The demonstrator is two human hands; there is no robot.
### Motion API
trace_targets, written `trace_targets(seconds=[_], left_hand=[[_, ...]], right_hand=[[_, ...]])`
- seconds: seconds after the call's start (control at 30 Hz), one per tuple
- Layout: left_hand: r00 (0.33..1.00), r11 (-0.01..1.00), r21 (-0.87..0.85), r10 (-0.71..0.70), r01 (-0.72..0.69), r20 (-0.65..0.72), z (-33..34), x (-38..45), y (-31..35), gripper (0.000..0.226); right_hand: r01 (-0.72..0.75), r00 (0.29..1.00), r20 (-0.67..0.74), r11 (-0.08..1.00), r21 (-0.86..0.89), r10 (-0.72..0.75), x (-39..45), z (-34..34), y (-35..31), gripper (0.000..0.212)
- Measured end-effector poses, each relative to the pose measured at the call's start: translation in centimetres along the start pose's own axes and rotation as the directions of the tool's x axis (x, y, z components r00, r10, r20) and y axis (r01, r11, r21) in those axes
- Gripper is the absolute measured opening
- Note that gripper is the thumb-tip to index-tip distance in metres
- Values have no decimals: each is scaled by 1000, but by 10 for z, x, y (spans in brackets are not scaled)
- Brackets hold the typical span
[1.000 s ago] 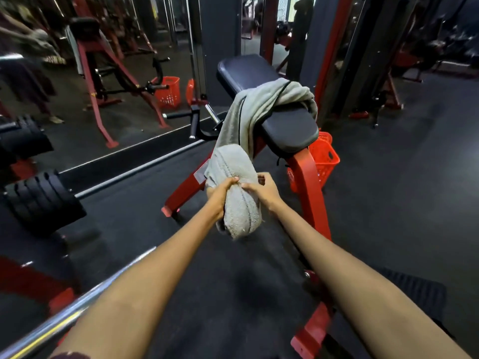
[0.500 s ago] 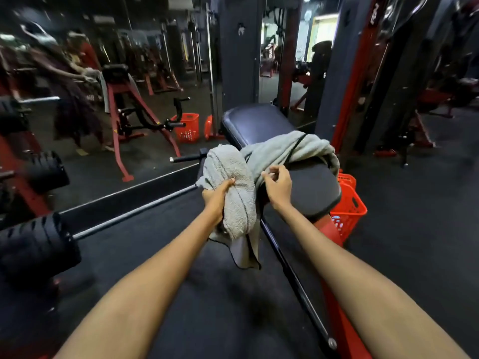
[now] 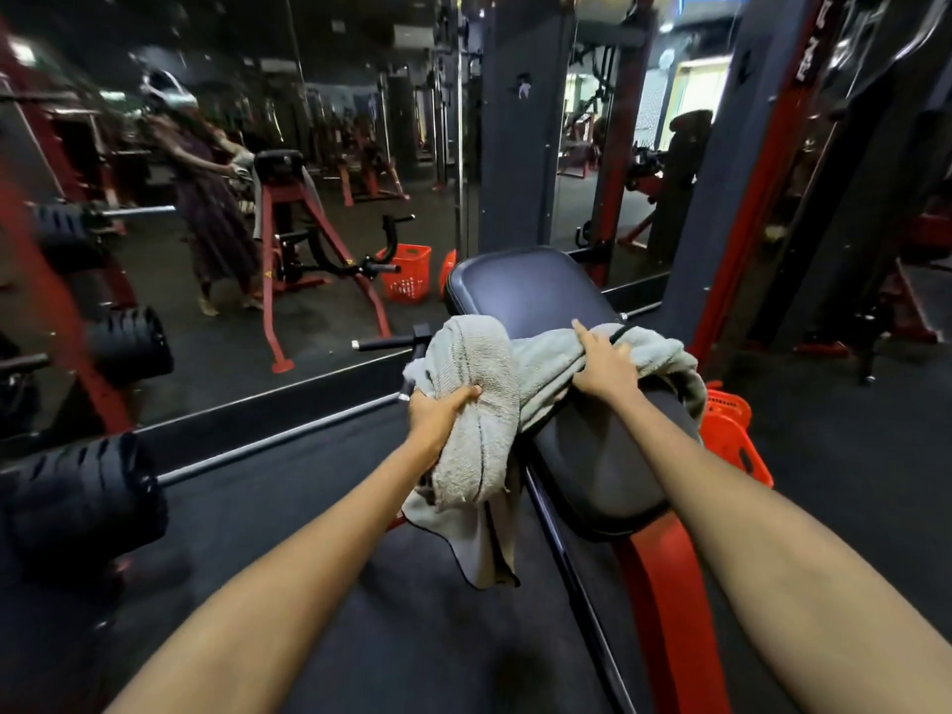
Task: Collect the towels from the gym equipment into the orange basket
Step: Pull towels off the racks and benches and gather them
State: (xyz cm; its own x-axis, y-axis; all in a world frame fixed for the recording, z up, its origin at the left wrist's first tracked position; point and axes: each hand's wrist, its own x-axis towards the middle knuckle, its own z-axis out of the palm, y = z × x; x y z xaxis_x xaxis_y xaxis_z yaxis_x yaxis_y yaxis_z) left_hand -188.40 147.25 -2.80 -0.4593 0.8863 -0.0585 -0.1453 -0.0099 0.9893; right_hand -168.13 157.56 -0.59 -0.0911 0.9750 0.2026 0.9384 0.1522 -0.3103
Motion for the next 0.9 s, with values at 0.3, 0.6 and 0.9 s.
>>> trace_targets(seconds=[0.3, 0.6, 0.9], left_hand=[[987, 990, 124, -53, 72, -150, -1, 2, -26, 64], [974, 945, 310, -34, 104, -222, -26, -50, -31, 56], [1000, 883, 468, 3, 3, -12, -85, -121, -64, 71]], right_hand=[[45, 994, -103, 988, 150, -30, -31, -15, -14, 26], [75, 980, -197, 886, 457, 18, -120, -10, -45, 31], [109, 978, -207, 825, 554, 9, -245, 18, -69, 35]])
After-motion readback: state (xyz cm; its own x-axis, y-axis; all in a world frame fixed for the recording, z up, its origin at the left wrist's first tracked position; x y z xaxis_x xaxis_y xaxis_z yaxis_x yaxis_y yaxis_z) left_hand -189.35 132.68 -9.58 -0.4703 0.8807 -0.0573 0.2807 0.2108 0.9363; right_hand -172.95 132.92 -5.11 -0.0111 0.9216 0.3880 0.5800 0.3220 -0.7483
